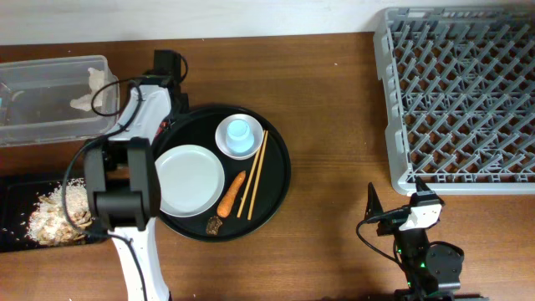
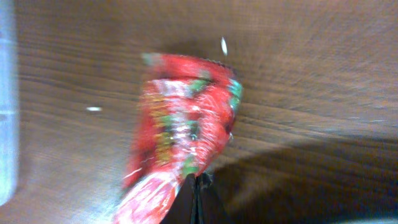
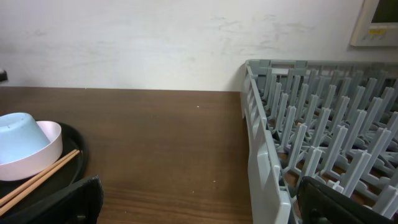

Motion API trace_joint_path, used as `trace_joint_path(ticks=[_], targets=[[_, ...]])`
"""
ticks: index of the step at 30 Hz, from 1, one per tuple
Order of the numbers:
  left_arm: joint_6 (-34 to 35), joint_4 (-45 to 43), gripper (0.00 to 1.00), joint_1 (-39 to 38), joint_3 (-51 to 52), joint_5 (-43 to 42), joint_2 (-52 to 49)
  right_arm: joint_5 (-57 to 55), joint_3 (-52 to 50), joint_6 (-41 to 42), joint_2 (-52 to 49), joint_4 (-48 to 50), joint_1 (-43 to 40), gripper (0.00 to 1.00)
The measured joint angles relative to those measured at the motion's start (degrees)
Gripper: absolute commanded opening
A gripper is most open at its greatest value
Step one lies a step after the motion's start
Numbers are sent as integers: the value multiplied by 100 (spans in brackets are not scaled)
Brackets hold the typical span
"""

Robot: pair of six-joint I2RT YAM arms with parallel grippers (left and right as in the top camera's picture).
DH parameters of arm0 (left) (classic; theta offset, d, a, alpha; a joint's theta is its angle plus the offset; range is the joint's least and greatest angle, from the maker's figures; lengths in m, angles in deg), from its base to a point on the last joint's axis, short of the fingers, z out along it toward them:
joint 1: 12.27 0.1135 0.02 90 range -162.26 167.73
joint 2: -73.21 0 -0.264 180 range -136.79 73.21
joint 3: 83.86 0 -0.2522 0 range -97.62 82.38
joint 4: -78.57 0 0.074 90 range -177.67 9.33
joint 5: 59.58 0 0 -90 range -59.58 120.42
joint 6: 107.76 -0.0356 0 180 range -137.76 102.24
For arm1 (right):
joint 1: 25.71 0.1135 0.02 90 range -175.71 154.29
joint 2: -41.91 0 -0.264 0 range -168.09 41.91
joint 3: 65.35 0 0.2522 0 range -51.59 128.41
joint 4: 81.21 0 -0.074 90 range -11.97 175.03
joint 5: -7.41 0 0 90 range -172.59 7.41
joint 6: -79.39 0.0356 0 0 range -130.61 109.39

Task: Sort waste into correct bins and load items into the dishwasher rack
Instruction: 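Move the tissue and wrapper left and drop them into the clear bin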

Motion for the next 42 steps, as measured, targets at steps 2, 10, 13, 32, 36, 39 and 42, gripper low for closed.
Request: trace_joint_path(ticks=[2, 10, 13, 32, 36, 39, 42], targets=[[83, 103, 1, -4, -28, -42, 737, -2, 0, 2, 0, 0, 0, 98], [129, 229, 0, -4, -282, -17, 2905, 0, -2, -2, 2, 2, 0, 98], [131, 214, 0, -9, -269, 310, 2905, -2, -2, -2, 2, 0, 0, 98], [927, -240, 0, 1731, 188, -105, 2841, 0, -2, -2, 2, 0, 0, 98], [1440, -723, 1, 1982, 210, -109, 2363, -2, -2, -2, 2, 0, 0, 98], [1762, -1102, 4, 2155, 234, -129, 1794, 0, -2, -2, 2, 0, 0, 98], [1840, -1357, 11, 2262, 236, -146, 1486, 0, -2, 0, 2, 0, 0, 98]])
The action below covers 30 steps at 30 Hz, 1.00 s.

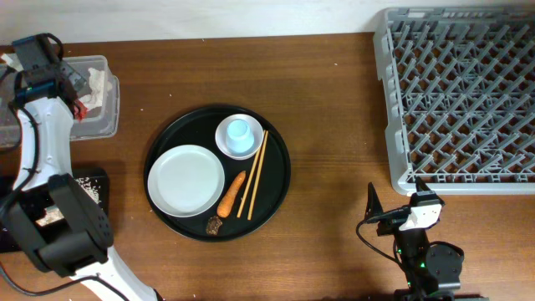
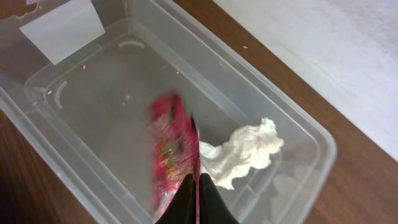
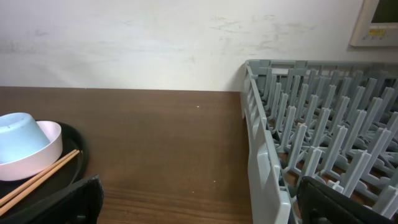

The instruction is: Sort waste into correct bins and load items into the dishwasher rack

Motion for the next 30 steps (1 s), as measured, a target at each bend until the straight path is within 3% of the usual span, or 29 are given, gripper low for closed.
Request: trace_joint_path(ticks=[1, 2, 5, 8, 10, 13, 15, 19, 22, 25, 30], targets=[[4, -33, 38, 35, 0, -2, -61, -2, 0, -2, 0, 0, 0, 98], [28, -55, 76, 63, 0, -28, -87, -2, 0, 0, 0, 0, 0, 98], [70, -179, 80, 208, 0, -251, -87, -2, 0, -2, 0, 2, 0, 98], [72, -31, 78, 332, 0, -728, -79, 0, 0, -2, 0, 0, 0, 98], [70, 35, 62, 356, 9, -1440, 44, 0, 0, 0, 0, 0, 0, 98], [76, 72, 63, 282, 26, -2938, 855, -2, 0, 0, -2, 2, 0, 98], [79, 525, 70, 129, 26, -3432, 1550, -2, 0, 2, -4, 0, 0, 98], [85, 2260, 70, -448, -17, -3969, 2726, -2, -2, -2, -2, 0, 0, 98], [-87, 3180, 72, -765, -2, -3991, 2778, -2, -2, -2, 0, 0, 0, 98], [-232, 3550, 72, -946, 7, -3840, 2815, -2, -2, -7, 0, 0, 0, 98], [160, 4264, 72, -640, 7, -2658, 2951, 0, -2, -2, 0, 0, 0, 98]])
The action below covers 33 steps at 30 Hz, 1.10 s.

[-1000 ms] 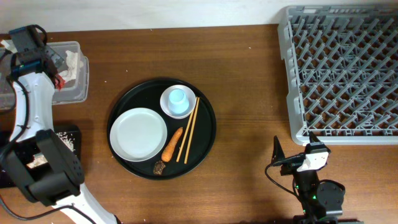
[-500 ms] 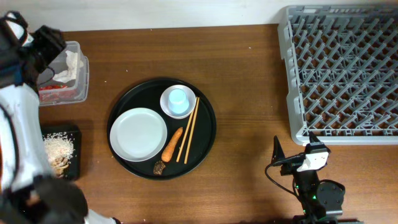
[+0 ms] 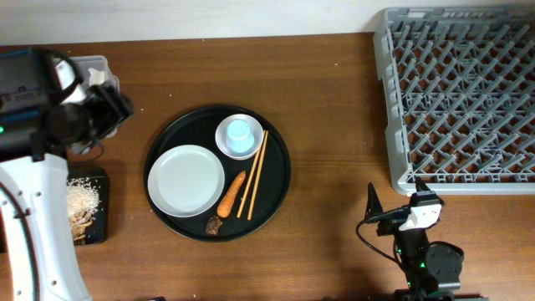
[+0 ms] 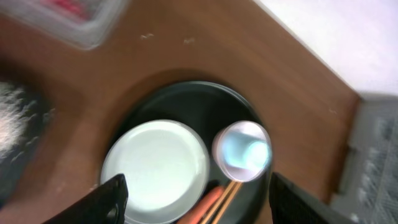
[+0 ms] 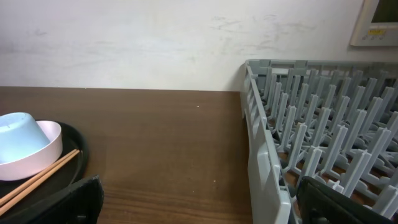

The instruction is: Sort waste into correct bins and load items into the dishwasher rack

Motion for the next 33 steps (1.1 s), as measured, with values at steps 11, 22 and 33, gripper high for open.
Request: trace_joint_path(ticks=[11, 22, 33], targets=[[872, 896, 99, 1952, 11, 610, 9, 0, 0, 0, 0, 0, 0, 98], [914, 944, 99, 2085, 15, 603, 9, -2, 0, 0, 0, 0, 0, 98], [914, 944, 99, 2085, 15, 603, 9, -2, 0, 0, 0, 0, 0, 98]])
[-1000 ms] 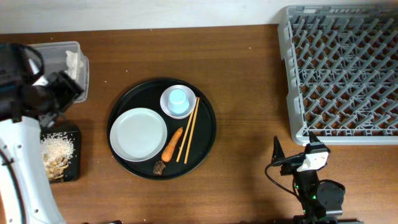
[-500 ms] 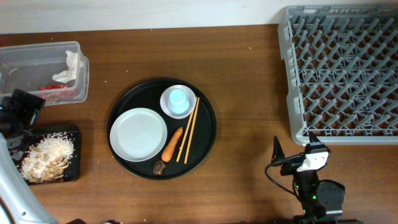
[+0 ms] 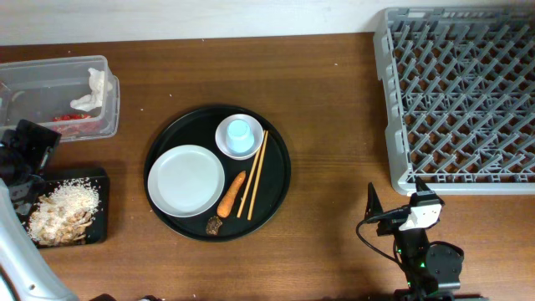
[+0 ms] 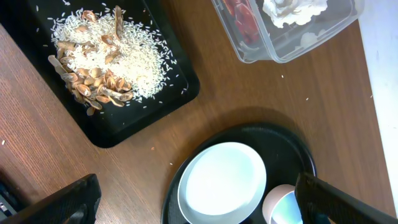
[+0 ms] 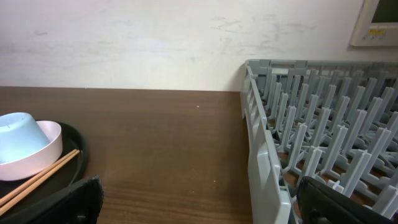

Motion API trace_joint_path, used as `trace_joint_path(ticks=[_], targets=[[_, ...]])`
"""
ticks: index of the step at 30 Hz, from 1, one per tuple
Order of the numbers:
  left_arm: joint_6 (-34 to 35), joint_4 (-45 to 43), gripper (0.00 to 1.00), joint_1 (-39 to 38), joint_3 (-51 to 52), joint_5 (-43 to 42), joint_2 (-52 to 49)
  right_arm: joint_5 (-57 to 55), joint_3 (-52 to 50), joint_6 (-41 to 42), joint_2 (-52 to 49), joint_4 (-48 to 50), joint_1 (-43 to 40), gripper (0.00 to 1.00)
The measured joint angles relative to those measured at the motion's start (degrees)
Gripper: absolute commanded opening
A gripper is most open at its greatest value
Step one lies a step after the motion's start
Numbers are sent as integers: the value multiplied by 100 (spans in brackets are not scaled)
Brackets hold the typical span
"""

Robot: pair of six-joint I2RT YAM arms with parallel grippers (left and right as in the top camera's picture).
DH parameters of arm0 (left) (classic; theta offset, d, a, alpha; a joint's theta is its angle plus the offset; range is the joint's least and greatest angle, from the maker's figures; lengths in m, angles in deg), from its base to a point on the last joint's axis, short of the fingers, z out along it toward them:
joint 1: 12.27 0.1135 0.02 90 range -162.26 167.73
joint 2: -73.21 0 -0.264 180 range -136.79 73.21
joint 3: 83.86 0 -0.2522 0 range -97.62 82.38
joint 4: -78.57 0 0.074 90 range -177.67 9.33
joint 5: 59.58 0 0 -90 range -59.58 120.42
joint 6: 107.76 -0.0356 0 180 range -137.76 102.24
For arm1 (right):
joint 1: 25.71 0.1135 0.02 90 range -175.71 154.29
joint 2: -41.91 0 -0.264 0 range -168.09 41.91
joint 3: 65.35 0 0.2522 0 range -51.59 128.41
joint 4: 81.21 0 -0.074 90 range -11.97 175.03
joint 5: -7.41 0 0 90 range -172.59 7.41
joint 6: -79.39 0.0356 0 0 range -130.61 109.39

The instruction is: Sort waste into correct bins and load items into the dishwasher rack

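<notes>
A red wrapper [image 4: 245, 25] lies in the clear bin [image 3: 33, 125] beside a white tissue [image 3: 90, 88]. My left gripper [image 3: 29, 149] hangs open and empty high over the table's left edge, between the clear bin and the black bin [image 3: 96, 234] of rice and scraps. On the round black tray [image 3: 272, 201] are a white plate [image 3: 186, 180], a blue cup [image 3: 239, 131] in a pale bowl, chopsticks [image 3: 253, 174], a carrot [image 3: 231, 193] and a small brown scrap [image 3: 215, 225]. The grey dishwasher rack [image 3: 460, 96] stands at the far right. My right gripper [image 5: 199, 202] rests open near the front edge.
The left wrist view looks down on the rice bin [image 4: 124, 124], the clear bin's corner [image 4: 273, 56] and the tray's left half [image 4: 298, 146]. Bare wood lies between the tray and the rack. The rack's near wall [image 5: 261, 168] stands right of my right gripper.
My left gripper, open then over the clear bin's right end, now hangs farther left and nearer the front, beside the rice bin. The wrapper stays in the bin. The right arm has not moved.
My left gripper was shut on the red wrapper above the table by the tray's upper left. Then it held the wrapper over the clear bin. Then it was open and empty, with the wrapper in the bin. Now it hangs at the table's left edge.
</notes>
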Motion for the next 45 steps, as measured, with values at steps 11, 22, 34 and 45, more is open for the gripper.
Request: trace_joint_path(ticks=[11, 22, 34, 45], targets=[[0, 0, 99, 0, 0, 0, 0, 0, 0, 0, 0, 0, 0, 98], [0, 0, 99, 0, 0, 0, 0, 986, -9, 960, 0, 350, -7, 99], [0, 2, 99, 0, 2, 0, 0, 3825, -31, 4562, 0, 1880, -4, 98], [4, 20, 99, 2, 17, -24, 7, 3748, 3519, 2529, -3832, -748, 70, 98]])
